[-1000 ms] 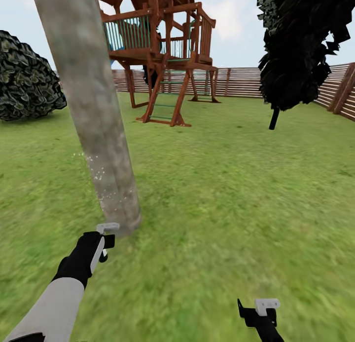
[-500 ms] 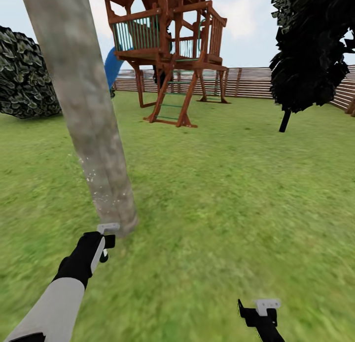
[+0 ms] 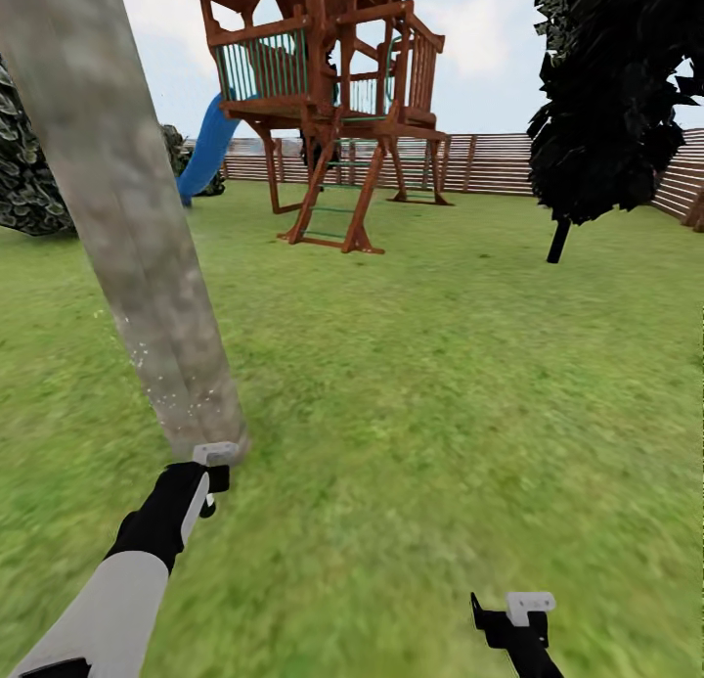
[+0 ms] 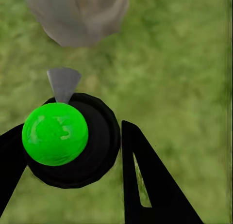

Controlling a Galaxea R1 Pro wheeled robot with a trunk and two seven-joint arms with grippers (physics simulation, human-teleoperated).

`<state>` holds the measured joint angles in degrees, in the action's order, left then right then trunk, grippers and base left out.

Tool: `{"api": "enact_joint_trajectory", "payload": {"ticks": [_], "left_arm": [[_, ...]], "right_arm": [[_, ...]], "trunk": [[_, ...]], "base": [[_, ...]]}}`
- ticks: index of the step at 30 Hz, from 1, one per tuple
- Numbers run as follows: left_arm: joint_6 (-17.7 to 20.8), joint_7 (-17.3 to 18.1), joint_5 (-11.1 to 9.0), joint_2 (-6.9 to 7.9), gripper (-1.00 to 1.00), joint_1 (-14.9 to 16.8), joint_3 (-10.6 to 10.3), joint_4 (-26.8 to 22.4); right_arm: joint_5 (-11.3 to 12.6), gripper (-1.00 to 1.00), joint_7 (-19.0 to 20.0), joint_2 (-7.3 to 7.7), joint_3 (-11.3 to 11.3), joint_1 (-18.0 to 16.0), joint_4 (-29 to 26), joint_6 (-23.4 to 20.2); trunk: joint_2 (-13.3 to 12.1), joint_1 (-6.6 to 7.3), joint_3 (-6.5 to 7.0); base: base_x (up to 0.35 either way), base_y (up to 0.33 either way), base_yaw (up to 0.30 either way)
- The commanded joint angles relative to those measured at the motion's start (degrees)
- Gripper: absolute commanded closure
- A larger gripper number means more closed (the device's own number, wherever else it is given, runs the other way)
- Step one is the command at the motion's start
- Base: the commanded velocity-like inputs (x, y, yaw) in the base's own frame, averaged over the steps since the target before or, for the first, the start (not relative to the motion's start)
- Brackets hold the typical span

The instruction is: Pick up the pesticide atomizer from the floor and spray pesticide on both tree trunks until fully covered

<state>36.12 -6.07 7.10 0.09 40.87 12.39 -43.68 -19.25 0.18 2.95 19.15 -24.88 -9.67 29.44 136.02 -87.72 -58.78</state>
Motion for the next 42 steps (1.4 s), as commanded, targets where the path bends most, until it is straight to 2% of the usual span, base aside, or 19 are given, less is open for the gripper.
{"api": "enact_joint_trajectory", "payload": {"ticks": [1, 12, 42], "left_arm": [[0.0, 0.0, 0.0, 0.0, 1.0, 0.0, 0.0, 0.0], [0.0, 0.0, 0.0, 0.0, 1.0, 0.0, 0.0, 0.0], [-0.1, 0.0, 0.0, 0.06, 1.0, 0.0, 0.1, 0.1]], "right_arm": [[0.0, -1.0, 0.0, -0.02, 0.0, 0.0, 0.0, 0.0], [0.0, -1.0, 0.0, -0.13, 0.0, 0.0, 0.0, 0.0], [0.0, -1.0, 0.0, -0.14, 0.0, 0.0, 0.1, 0.0]], "trunk": [[0.0, 0.0, 0.0], [0.0, 0.0, 0.0], [0.0, 0.0, 0.0]], "base": [[0.091, -0.273, 0.0], [0.091, -0.273, 0.048], [0.12, -0.27, 0.275]]}}
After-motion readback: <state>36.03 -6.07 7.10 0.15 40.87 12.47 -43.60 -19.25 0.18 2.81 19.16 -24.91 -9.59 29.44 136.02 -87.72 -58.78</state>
